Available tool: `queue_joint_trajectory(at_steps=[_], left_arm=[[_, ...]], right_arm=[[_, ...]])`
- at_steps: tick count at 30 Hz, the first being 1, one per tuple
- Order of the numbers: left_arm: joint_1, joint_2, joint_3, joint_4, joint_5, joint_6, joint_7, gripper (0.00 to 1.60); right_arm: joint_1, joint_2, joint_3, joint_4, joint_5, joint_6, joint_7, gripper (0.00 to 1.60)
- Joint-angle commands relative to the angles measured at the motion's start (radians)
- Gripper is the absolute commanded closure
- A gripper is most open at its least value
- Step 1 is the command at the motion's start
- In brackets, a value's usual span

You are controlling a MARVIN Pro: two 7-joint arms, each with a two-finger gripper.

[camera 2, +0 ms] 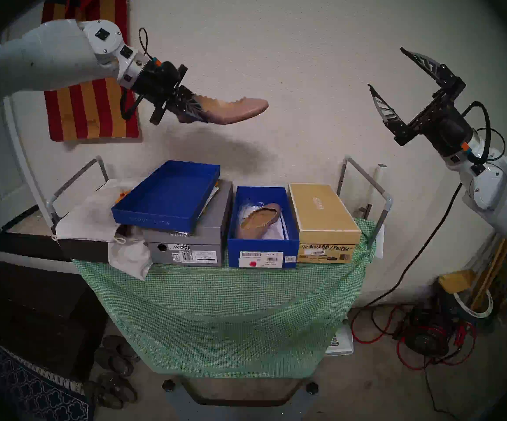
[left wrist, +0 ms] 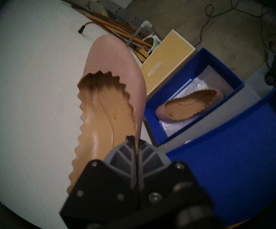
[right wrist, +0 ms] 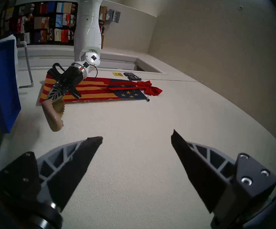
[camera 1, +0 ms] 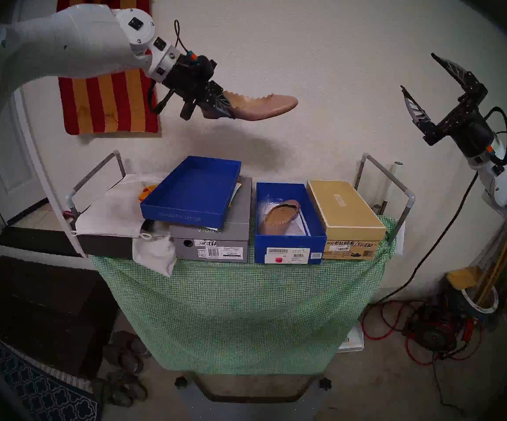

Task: Put shoes into shoe box

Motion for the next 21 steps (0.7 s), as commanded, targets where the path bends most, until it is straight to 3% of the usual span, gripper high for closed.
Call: queue_joint_trajectory(at_steps=[1,11,21], left_arm=[[-0.022,0.019,-0.020,-0.052,0.016,-0.085,-0.003,1.60],[0.024,-0.032,-0.001,-0.122,0.117,-0.211,0.007,1.60],[0.044,-0.088,-0.005,-0.115,0.229,-0.298,0.064,1.60]], right_arm=[[-0.008,-0.003,0.000,0.004,-0.052,0.002,-0.083,0.00],[-0.023,-0.003,-0.001,0.005,-0.126,0.002,-0.180,0.00],[-0.038,-0.003,-0.001,0.007,-0.206,0.002,-0.283,0.00]])
